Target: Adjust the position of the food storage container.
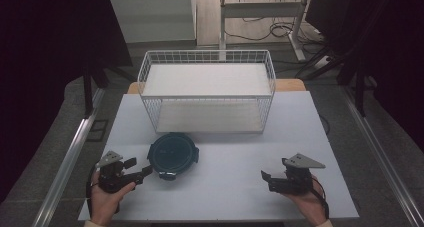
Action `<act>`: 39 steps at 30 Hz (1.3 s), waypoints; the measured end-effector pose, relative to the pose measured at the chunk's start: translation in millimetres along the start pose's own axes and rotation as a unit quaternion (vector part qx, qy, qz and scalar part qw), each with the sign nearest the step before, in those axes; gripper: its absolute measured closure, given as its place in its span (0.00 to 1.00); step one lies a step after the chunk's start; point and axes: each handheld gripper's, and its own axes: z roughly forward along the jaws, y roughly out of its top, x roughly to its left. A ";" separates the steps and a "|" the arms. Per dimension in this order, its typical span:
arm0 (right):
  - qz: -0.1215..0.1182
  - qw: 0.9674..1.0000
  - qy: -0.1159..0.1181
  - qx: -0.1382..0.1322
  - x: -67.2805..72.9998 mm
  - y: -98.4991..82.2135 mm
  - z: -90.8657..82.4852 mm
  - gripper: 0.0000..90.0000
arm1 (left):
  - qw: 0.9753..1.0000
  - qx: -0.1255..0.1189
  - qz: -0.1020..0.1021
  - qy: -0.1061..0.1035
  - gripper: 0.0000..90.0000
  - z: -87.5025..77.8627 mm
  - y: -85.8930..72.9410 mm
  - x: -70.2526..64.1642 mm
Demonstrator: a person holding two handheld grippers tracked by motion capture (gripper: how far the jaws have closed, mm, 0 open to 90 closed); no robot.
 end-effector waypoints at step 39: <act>0.000 1.000 -0.002 0.016 6.2 -0.9 -0.3 0.20 | 1.000 -0.014 0.006 0.008 0.36 -31.0 15.6 4.3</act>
